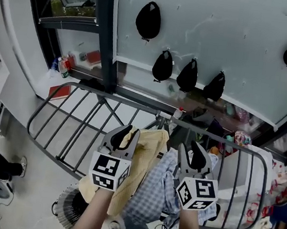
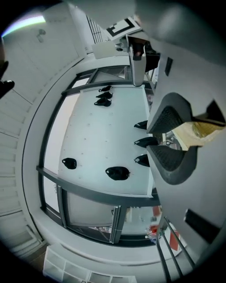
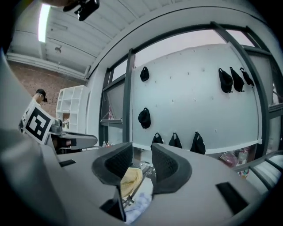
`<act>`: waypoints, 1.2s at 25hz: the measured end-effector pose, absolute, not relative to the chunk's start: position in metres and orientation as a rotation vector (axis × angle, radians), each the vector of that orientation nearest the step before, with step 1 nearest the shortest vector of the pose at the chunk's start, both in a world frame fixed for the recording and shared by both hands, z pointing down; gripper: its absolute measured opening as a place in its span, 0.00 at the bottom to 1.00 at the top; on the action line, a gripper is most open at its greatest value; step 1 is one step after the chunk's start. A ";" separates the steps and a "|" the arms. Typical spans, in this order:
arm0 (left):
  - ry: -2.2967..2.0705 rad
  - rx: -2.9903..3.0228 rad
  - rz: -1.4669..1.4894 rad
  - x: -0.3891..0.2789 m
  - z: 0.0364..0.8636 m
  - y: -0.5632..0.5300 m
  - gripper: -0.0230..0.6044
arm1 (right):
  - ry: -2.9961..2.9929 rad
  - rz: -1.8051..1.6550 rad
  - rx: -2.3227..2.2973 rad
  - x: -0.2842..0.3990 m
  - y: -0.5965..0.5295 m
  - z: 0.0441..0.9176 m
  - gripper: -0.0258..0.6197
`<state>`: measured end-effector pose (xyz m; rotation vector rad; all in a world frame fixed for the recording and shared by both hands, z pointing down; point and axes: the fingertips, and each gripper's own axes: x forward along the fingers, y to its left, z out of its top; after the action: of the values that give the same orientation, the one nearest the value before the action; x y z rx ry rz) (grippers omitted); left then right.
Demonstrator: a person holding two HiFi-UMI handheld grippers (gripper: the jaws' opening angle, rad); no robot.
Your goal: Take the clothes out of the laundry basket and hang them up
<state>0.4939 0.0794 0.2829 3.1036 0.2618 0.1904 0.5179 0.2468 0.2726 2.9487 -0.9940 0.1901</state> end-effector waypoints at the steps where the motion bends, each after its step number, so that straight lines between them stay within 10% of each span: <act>1: 0.284 3.104 0.168 0.488 0.279 0.083 0.18 | -0.997 0.165 2.964 0.510 0.252 0.270 0.24; 9: 0.488 3.072 0.011 0.438 0.264 0.115 0.08 | -0.866 0.028 3.037 0.443 0.294 0.258 0.06; 30: 0.668 3.058 -0.029 0.307 0.254 0.156 0.07 | -0.655 -0.143 3.085 0.297 0.345 0.238 0.04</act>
<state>0.3066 0.1563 0.2538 3.0584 0.6679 -0.0295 0.2975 0.3453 0.2380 3.0852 -0.6548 -0.1426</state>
